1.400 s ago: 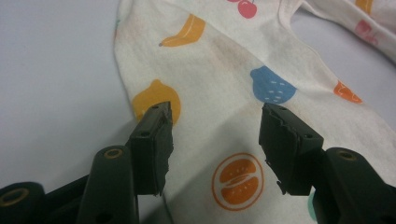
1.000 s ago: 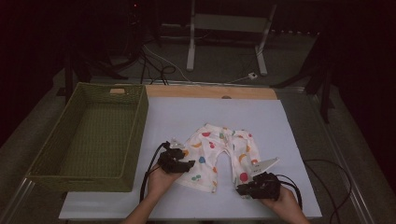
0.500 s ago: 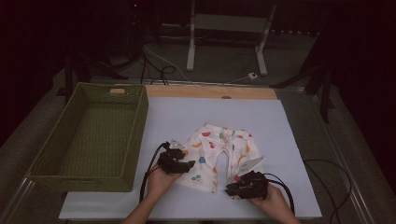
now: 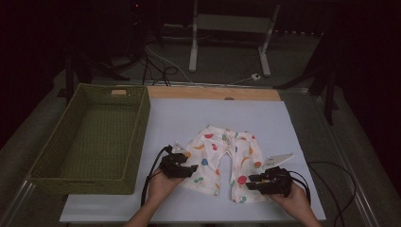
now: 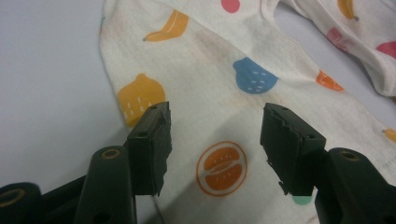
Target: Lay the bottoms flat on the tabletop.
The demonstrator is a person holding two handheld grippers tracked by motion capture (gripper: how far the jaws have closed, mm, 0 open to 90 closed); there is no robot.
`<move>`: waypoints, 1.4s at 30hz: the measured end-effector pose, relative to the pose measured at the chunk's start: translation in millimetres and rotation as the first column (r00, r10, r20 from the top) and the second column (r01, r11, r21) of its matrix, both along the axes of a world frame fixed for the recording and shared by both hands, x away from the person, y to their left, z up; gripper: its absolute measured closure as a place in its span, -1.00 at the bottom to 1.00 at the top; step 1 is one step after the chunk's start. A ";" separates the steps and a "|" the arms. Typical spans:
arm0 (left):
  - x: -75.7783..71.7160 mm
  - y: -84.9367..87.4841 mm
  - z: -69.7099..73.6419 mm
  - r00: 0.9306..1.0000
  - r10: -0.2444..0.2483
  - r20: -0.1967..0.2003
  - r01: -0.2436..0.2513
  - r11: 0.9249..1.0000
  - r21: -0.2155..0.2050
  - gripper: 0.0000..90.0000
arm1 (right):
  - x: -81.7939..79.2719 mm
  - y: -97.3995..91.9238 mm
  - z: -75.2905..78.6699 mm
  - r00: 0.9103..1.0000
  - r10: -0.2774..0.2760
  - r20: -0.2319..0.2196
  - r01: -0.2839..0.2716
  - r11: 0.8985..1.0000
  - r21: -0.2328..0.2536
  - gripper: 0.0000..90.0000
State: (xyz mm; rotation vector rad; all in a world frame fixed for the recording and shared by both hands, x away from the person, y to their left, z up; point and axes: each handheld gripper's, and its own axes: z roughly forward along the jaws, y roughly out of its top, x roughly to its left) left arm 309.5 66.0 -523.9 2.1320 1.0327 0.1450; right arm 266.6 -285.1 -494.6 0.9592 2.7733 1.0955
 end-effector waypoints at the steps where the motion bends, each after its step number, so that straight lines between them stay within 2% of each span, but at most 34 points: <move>1: -1.5 0.5 0.4 1.000 -0.004 0.003 0.004 1.000 0.004 -0.02 | 1.0 -7.5 0.0 1.000 -0.021 0.004 0.021 1.000 -0.006 0.39; 7: -7.5 3.8 -1.1 1.000 -0.009 0.004 0.009 1.000 0.014 -0.03 | 5.0 -26.8 -2.0 0.997 -0.072 0.018 0.072 0.996 -0.047 0.37; 14: -12.9 6.5 -1.2 1.000 -0.015 0.007 0.015 1.000 0.021 -0.06 | 6.9 -36.3 -5.1 0.994 -0.109 0.023 0.110 0.991 -0.078 0.33; 22: -18.3 7.9 -2.3 1.000 -0.017 0.014 0.016 1.000 0.018 -0.09 | 12.7 -44.5 -9.7 0.992 -0.123 0.033 0.126 0.986 -0.107 0.28; 30: -26.5 11.8 -2.0 0.999 -0.027 0.023 0.026 0.999 0.037 -0.11 | 23.1 -50.8 -15.2 0.981 -0.185 0.051 0.190 0.972 -0.138 0.22; 36: -30.0 15.1 -2.5 0.999 -0.023 0.027 0.021 0.999 0.039 -0.12 | 28.5 -48.1 -16.2 0.977 -0.198 0.075 0.208 0.964 -0.166 0.41; 37: -30.3 15.6 -2.6 0.999 -0.024 0.029 0.023 0.999 0.041 -0.12 | 28.8 -46.3 -16.2 0.976 -0.198 0.093 0.212 0.960 -0.184 0.54; 39: -30.7 15.7 -2.9 0.999 -0.021 0.030 0.020 0.999 0.037 -0.12 | 30.3 -46.1 -15.7 0.977 -0.197 0.084 0.209 0.961 -0.182 0.78; 40: -30.7 15.7 -2.9 0.999 -0.021 0.030 0.020 0.999 0.037 -0.12 | 30.3 -46.1 -15.7 0.977 -0.197 0.084 0.209 0.961 -0.182 0.78; 41: -31.6 15.3 -3.0 0.999 -0.020 0.034 0.019 0.999 0.040 -0.12 | 31.3 -44.4 -15.5 0.981 -0.182 0.074 0.193 0.964 -0.184 0.99; 42: -31.6 15.3 -3.0 0.999 -0.020 0.034 0.019 0.999 0.040 -0.12 | 31.3 -44.4 -15.5 0.981 -0.182 0.074 0.193 0.964 -0.184 0.99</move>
